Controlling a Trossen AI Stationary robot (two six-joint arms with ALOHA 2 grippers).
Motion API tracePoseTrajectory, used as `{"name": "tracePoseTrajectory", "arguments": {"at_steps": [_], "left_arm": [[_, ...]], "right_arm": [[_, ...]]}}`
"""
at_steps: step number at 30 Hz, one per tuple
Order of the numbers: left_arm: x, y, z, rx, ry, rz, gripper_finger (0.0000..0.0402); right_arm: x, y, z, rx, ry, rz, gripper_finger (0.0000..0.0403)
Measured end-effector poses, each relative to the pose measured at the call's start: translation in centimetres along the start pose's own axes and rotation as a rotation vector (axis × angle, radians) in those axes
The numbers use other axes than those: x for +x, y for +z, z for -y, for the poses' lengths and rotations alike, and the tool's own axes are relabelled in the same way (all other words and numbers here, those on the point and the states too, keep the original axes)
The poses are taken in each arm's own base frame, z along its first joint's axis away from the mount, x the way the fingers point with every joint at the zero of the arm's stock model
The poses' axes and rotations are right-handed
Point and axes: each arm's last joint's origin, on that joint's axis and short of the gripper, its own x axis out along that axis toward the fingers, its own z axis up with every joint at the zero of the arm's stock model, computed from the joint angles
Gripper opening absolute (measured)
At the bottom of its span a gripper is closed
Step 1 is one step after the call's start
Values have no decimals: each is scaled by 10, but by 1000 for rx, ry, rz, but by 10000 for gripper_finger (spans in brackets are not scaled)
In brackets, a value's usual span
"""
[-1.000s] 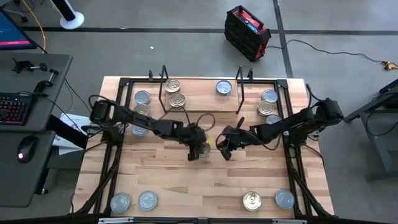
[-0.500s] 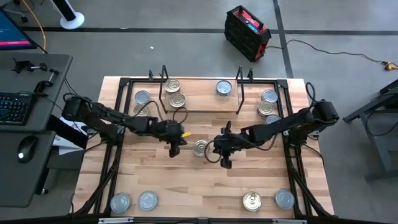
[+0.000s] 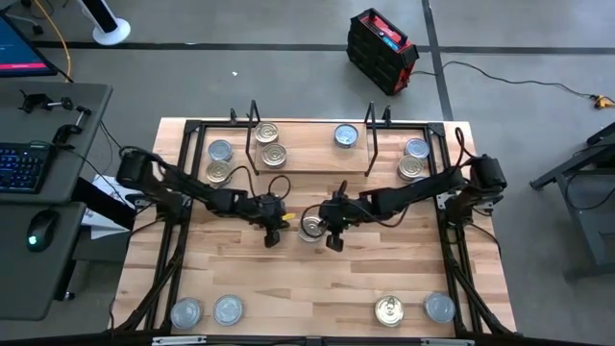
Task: Stack canned seafood by type on shelf
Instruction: Stack the blue pink tuna can on top of the other blue pink tuna can on the shelf
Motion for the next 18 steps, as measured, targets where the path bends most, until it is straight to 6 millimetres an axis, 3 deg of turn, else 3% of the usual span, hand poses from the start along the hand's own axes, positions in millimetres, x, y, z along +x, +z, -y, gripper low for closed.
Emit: {"name": "tracePoseTrajectory", "arguments": {"at_steps": [10, 15, 18], "left_arm": [[18, 15, 5, 6, -7, 44, 0], [18, 14, 3, -6, 13, 32, 0], [7, 18, 2, -51, 24, 16, 0]], "right_arm": [[8, -10, 3, -15, -46, -73, 0], [5, -8, 3, -40, -55, -57, 0], [-4, -11, 3, -30, -80, -98, 0]]}}
